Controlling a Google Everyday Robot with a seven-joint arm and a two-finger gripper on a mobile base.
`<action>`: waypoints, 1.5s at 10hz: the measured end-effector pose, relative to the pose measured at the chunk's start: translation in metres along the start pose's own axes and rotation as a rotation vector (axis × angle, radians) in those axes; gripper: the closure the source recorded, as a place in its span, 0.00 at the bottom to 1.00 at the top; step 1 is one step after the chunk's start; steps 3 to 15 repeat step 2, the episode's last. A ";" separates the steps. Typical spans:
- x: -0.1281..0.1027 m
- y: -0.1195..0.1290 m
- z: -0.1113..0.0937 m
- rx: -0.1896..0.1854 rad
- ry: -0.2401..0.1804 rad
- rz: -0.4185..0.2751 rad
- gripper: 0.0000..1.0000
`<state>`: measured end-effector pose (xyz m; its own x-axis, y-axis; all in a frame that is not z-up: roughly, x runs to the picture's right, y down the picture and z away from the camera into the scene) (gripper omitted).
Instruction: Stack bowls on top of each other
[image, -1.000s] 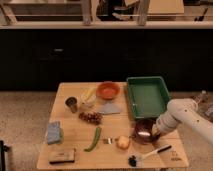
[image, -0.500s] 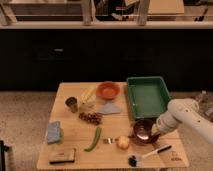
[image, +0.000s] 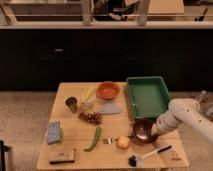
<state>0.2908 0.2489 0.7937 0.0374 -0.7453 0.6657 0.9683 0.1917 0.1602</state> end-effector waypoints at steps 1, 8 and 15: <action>0.000 0.000 0.000 0.002 -0.007 -0.006 1.00; -0.001 0.000 0.000 0.002 -0.011 -0.010 1.00; -0.001 0.000 0.000 0.002 -0.011 -0.010 1.00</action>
